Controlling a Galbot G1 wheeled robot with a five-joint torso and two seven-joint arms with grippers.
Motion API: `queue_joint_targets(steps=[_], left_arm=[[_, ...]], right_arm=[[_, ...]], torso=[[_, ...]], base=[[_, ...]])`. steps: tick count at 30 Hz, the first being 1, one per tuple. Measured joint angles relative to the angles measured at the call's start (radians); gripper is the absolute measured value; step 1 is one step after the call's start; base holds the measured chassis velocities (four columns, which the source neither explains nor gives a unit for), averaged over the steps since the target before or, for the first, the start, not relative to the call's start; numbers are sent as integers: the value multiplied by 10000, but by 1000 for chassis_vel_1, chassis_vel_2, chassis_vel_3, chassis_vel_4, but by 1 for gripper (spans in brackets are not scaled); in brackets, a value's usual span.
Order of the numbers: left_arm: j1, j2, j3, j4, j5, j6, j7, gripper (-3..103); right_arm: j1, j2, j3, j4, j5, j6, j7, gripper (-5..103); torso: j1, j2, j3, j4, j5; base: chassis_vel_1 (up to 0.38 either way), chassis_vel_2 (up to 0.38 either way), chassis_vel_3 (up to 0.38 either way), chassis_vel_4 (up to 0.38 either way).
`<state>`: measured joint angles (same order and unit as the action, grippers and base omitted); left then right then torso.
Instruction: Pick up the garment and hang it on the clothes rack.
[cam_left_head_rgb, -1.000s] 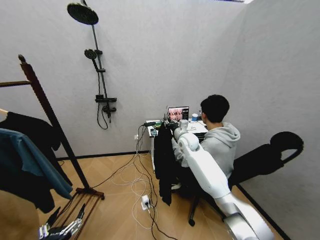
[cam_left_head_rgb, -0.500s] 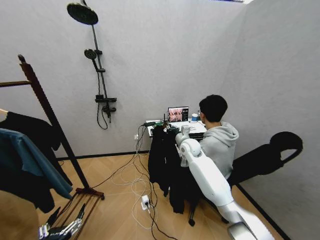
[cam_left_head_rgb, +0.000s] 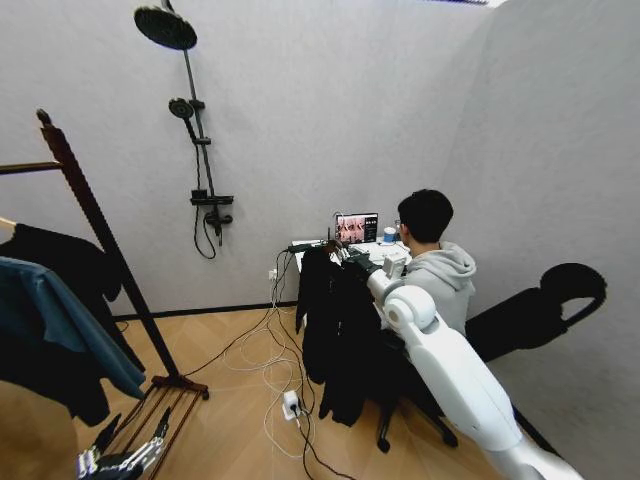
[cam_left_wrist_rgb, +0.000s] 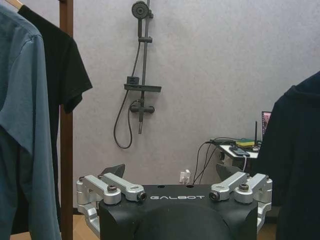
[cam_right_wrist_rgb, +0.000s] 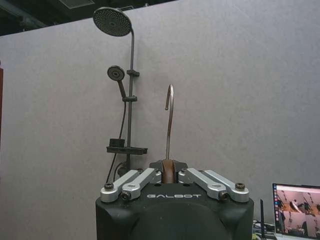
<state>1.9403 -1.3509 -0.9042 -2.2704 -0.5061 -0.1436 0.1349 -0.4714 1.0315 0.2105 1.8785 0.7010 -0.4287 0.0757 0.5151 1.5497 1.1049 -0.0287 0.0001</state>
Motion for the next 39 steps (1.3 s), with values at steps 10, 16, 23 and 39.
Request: queue_joint_targets(steps=[10, 16, 23, 39], left_arm=[[0, 0, 0, 0, 0, 0, 1, 100], [0, 0, 0, 0, 0, 0, 1, 100], [0, 0, 0, 0, 0, 0, 1, 100], [-2, 0, 0, 0, 0, 0, 2, 100]], right_arm=[[-405, -489, 341, 439, 58, -73, -230, 9], [-670, -564, 380, 816, 68, -44, -185, 9], [-777, -563, 468, 1058, 85, -115, -128, 9], [-1122, -560, 563, 1701, -7, -395, -276, 9]], torso=[[-1, 1, 0, -1, 0], [-3, 3, -1, -1, 0], [-1, 2, 0, 0, -3], [13, -5, 4, 2, -2]], base=[[18, 31, 29, 16], [17, 175, 156, 13], [-61, 278, 310, -80], [-145, 388, 399, -137]])
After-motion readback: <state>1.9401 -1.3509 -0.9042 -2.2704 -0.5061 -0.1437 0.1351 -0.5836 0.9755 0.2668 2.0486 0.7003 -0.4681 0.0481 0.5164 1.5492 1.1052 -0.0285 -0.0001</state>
